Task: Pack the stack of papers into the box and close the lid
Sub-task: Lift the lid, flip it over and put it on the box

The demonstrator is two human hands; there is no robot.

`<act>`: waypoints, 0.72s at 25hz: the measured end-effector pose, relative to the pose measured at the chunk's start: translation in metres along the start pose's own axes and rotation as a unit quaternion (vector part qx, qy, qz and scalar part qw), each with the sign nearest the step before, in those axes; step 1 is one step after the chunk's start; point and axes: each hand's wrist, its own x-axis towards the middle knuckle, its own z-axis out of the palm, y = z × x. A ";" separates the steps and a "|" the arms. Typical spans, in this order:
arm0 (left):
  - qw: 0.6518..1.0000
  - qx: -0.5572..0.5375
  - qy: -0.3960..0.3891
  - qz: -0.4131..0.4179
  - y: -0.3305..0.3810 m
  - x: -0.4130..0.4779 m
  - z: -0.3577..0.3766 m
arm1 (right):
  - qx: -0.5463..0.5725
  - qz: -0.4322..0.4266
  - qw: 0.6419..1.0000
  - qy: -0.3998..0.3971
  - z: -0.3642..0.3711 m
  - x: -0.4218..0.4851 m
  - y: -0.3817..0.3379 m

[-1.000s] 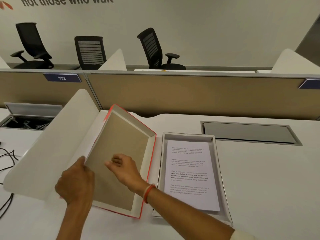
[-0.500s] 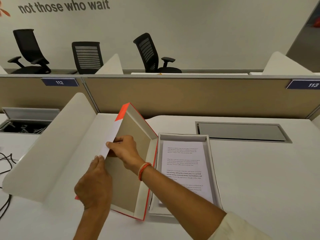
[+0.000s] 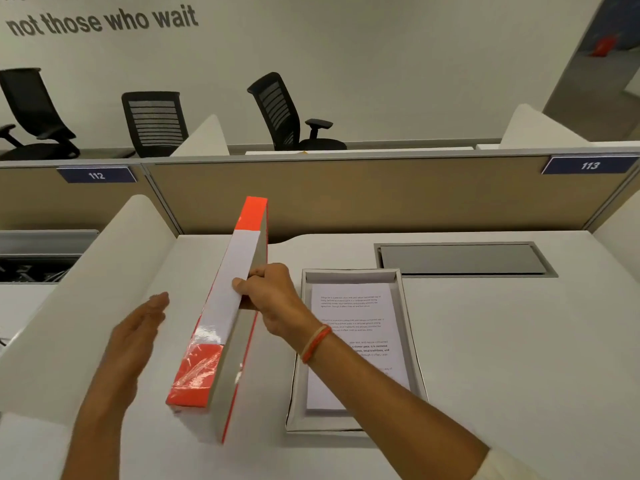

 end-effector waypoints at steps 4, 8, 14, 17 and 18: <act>0.967 -0.118 -0.156 -0.160 -0.059 0.037 0.048 | 0.059 0.007 0.998 -0.027 -0.037 -0.023 -0.008; 0.915 -0.239 -0.250 -0.206 -0.091 0.026 0.100 | 0.105 -0.004 0.994 -0.018 -0.106 -0.040 -0.001; 0.961 -0.172 -0.198 -0.089 -0.079 0.019 0.149 | -0.064 -0.019 0.992 0.107 -0.218 -0.065 0.040; 0.977 -0.113 -0.178 -0.030 -0.061 0.013 0.176 | -0.177 0.015 0.969 0.171 -0.238 -0.067 0.072; 0.979 -0.097 -0.176 -0.020 -0.058 0.011 0.184 | -0.209 0.027 0.958 0.195 -0.243 -0.067 0.082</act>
